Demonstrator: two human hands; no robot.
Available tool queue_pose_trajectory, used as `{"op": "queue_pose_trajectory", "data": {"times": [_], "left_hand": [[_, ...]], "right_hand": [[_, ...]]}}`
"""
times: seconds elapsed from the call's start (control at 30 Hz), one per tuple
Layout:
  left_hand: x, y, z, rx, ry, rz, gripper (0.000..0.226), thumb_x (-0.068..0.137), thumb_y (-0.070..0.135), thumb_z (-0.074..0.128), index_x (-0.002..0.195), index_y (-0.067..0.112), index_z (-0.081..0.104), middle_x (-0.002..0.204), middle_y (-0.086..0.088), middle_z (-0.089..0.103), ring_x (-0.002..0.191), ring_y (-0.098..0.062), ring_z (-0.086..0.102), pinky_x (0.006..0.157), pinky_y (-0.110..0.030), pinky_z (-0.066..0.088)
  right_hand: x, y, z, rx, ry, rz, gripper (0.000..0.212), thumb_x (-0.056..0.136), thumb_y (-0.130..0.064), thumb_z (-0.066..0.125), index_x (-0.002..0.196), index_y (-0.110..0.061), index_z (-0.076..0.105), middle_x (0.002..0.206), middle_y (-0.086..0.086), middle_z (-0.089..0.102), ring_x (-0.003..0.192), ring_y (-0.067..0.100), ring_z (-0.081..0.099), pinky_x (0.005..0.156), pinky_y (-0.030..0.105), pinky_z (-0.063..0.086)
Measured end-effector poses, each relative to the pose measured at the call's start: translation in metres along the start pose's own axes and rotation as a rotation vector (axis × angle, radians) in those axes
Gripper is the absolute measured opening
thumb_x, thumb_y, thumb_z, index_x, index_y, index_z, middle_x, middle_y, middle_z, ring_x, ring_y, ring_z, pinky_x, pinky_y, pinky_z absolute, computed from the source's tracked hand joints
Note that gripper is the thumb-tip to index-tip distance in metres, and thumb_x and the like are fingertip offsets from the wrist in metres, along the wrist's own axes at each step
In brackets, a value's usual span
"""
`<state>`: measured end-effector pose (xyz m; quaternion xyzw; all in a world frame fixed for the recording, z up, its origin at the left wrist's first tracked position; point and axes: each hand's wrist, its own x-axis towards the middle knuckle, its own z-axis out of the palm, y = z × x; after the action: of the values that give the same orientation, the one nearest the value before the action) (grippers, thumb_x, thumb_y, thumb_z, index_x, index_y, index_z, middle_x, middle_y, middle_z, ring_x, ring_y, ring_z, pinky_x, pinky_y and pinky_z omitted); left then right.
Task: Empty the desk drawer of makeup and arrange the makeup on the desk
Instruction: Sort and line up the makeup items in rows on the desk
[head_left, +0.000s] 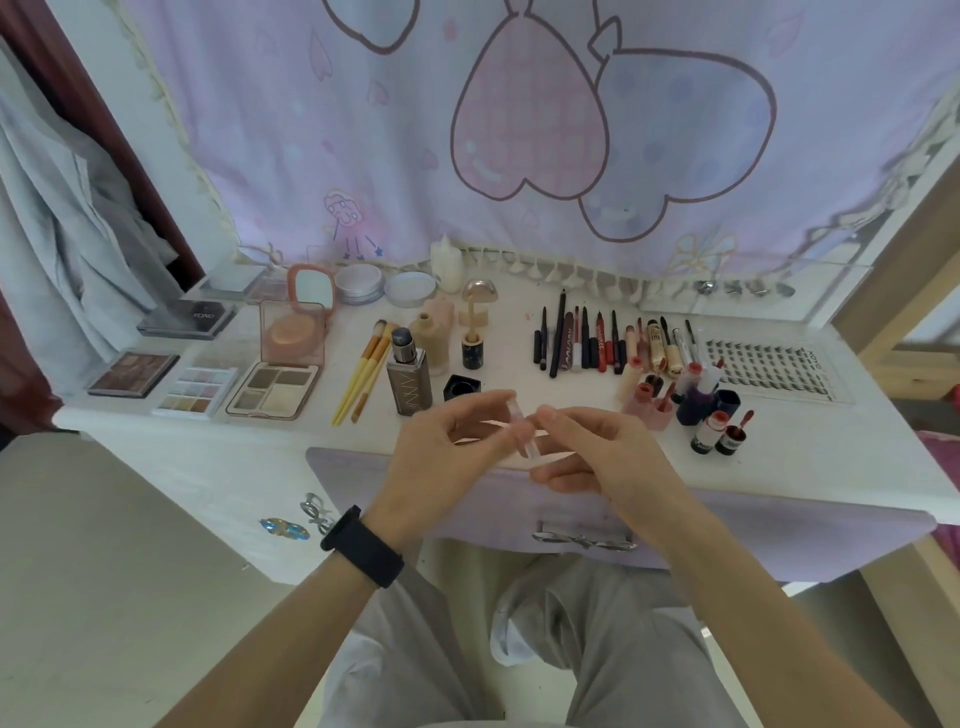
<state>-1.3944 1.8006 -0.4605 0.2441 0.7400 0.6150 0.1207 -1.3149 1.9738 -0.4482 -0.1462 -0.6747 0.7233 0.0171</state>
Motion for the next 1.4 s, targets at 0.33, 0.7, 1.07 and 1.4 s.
{"op": "queue_pose_trajectory", "data": {"times": [0.33,0.7,1.07,1.4], "left_hand": [[0.023,0.016,-0.003,-0.364,-0.303,-0.385,0.059,0.082,0.055,0.074,0.117,0.007,0.068,0.104,-0.015,0.075,0.086,-0.020,0.069,0.081,-0.028,0.056],[0.013,0.014,0.000,-0.042,-0.177,-0.084,0.034,0.078,0.056,0.077,0.107,0.041,0.069,0.107,0.013,0.074,0.091,-0.013,0.074,0.079,-0.027,0.060],[0.002,0.008,0.002,-0.669,-0.089,-0.391,0.032,0.087,0.022,0.069,0.117,0.011,0.072,0.114,-0.015,0.073,0.102,-0.034,0.072,0.077,-0.028,0.061],[-0.016,-0.005,-0.012,0.414,-0.046,-0.069,0.059,0.076,0.051,0.080,0.130,0.036,0.063,0.114,0.020,0.062,0.089,0.001,0.062,0.075,-0.011,0.047]], "right_hand": [[0.003,-0.008,-0.019,-0.402,-0.094,-0.380,0.024,0.081,-0.044,0.081,0.100,-0.037,0.068,0.124,-0.018,0.069,0.120,0.006,0.063,0.100,0.033,0.049],[0.003,0.008,-0.016,-0.109,-0.025,-0.262,0.029,0.079,-0.037,0.086,0.102,-0.022,0.076,0.103,-0.001,0.079,0.099,0.016,0.075,0.086,0.021,0.057],[0.010,0.004,-0.010,0.044,0.209,-0.117,0.013,0.092,-0.030,0.073,0.098,-0.022,0.081,0.093,-0.002,0.080,0.083,0.018,0.077,0.066,0.020,0.059],[0.012,0.019,0.015,0.079,0.134,-0.015,0.013,0.096,-0.020,0.069,0.100,-0.013,0.079,0.092,0.006,0.080,0.084,0.025,0.078,0.071,0.031,0.064]]}}
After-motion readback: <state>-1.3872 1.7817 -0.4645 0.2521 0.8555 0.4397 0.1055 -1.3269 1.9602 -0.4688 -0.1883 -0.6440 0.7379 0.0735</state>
